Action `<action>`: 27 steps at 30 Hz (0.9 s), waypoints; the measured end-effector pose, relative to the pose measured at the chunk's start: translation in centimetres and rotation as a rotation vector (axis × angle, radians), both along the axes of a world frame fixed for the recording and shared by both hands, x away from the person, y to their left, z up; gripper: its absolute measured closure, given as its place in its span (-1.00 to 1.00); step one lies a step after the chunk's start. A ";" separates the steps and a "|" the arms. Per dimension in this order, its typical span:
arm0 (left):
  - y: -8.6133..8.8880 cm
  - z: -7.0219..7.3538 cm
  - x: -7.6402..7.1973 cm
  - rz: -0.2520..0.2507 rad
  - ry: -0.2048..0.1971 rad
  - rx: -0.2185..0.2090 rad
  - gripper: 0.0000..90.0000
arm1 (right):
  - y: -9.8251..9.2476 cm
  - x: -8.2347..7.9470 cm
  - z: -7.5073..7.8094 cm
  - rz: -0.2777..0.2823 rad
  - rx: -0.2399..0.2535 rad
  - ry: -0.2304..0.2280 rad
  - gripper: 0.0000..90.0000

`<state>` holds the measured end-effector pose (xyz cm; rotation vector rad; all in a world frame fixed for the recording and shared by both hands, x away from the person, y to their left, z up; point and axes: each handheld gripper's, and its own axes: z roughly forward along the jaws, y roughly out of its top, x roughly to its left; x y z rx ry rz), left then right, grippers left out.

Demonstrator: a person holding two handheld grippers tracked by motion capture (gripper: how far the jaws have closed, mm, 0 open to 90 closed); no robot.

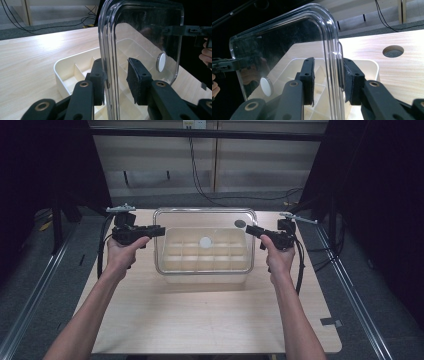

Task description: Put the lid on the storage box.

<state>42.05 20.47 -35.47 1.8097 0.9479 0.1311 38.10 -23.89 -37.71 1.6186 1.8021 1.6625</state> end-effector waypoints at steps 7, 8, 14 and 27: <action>-0.3 -0.4 1.0 0.012 0.013 -0.006 0.48 | -0.1 0.6 -0.4 -0.006 -0.005 0.020 0.46; -0.3 -0.6 1.2 0.015 0.019 -0.006 0.48 | -0.1 0.8 -0.4 -0.006 -0.008 0.023 0.46; -0.2 -1.5 2.2 0.024 0.045 -0.019 0.46 | 0.1 1.6 -0.9 -0.011 -0.018 0.044 0.46; -0.2 -3.0 3.8 0.042 0.106 -0.044 0.40 | 0.2 3.2 -1.7 -0.013 -0.037 0.095 0.43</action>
